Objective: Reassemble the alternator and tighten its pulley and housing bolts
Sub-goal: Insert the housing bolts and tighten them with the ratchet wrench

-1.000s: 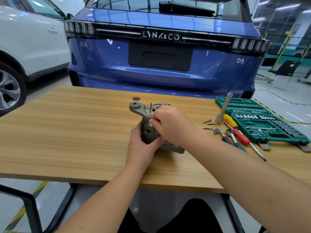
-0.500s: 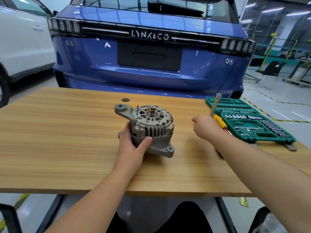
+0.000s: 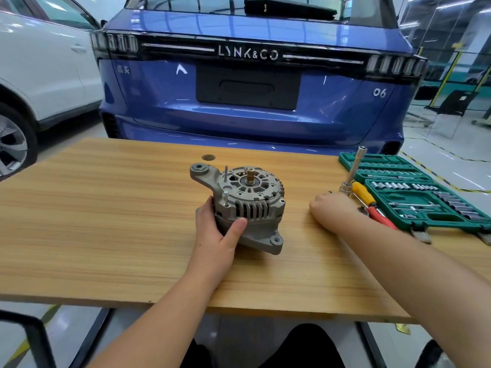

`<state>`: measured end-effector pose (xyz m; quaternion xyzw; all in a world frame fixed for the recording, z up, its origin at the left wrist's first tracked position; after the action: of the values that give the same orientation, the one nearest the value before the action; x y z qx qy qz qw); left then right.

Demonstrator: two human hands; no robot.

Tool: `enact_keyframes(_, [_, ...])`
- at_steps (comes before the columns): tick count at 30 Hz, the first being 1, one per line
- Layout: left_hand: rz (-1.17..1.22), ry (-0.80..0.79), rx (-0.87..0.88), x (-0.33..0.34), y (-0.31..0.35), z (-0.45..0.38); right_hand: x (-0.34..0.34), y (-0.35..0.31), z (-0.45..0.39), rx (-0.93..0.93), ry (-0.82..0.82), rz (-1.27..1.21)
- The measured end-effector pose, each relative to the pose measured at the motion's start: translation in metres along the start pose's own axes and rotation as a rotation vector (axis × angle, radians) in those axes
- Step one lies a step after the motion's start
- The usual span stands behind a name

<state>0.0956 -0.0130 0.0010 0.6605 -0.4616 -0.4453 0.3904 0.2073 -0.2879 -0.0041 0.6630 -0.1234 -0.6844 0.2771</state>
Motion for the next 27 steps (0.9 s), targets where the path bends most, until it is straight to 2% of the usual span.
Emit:
enact_keyframes(4, [-0.012, 0.006, 0.000, 0.000, 0.000, 0.001, -0.008, -0.016, 0.000, -0.051, 0.130, -0.025])
enact_keyframes(7, [0.002, -0.002, -0.018, 0.004, -0.001, 0.003, -0.019, -0.018, 0.000, 0.023, 0.168, -0.270])
enact_keyframes(11, [0.049, 0.018, -0.054, 0.003, -0.005, 0.003, -0.043, 0.000, 0.023, 0.254, 0.275, -0.951])
enact_keyframes(14, [0.063, 0.071, -0.090, -0.003, -0.012, 0.001, -0.053, 0.013, 0.052, 0.397, 0.360, -1.695])
enact_keyframes(16, [0.049, 0.135, -0.122, -0.009, -0.018, -0.001, -0.065, 0.013, 0.072, 0.438, 0.379, -2.108])
enact_keyframes(17, [0.048, 0.167, -0.140, -0.012, -0.021, -0.001, -0.075, 0.013, 0.079, 0.418, 0.386, -2.204])
enact_keyframes(19, [0.056, 0.215, -0.180, -0.018, -0.026, -0.001, -0.099, 0.009, 0.090, 0.320, 0.380, -2.194])
enact_keyframes(21, [0.070, 0.235, -0.208, -0.021, -0.030, -0.001, -0.120, 0.000, 0.096, 0.207, 0.351, -2.033])
enact_keyframes(27, [0.127, 0.098, -0.148, -0.008, -0.013, 0.002, -0.177, -0.043, 0.108, -0.065, 0.399, -1.212])
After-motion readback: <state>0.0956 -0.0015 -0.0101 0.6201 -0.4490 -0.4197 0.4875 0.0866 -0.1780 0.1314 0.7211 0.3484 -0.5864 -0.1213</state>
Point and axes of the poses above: each hand's wrist, its own z-axis away from the middle knuckle, its own x-axis out of the palm, y = z × x, the point moved 10 cm from there along -z, towards the middle knuckle, and after that the axes turned 3 degrees about -z, right-handed, at the moved point
